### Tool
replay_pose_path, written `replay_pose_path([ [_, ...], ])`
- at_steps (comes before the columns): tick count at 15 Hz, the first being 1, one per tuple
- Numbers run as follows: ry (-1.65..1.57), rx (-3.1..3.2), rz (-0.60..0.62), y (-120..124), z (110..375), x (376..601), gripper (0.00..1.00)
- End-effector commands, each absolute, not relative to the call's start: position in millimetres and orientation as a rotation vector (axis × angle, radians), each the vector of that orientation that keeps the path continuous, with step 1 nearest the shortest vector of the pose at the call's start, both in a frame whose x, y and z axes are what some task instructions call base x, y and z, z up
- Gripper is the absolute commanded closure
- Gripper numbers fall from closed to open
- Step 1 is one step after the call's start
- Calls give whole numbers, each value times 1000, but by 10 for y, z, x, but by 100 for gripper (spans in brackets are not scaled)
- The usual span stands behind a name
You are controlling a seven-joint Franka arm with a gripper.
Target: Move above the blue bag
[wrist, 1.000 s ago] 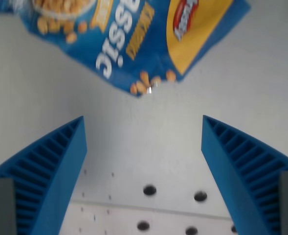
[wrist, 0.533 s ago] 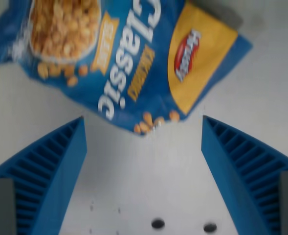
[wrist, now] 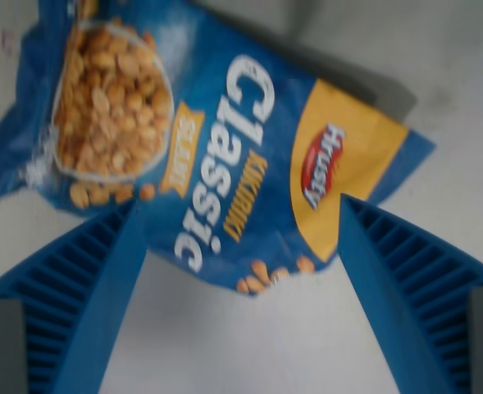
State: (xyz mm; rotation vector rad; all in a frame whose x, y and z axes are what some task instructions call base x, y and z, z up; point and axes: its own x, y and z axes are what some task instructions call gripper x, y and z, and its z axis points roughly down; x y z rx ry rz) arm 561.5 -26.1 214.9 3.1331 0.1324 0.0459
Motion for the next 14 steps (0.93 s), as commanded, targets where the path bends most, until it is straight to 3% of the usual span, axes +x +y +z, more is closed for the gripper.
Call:
replay_pose_path([
  [1, 23, 3134, 43, -219, 2105, 5750, 0],
  [14, 44, 3127, 39, -170, 1999, 5915, 0],
])
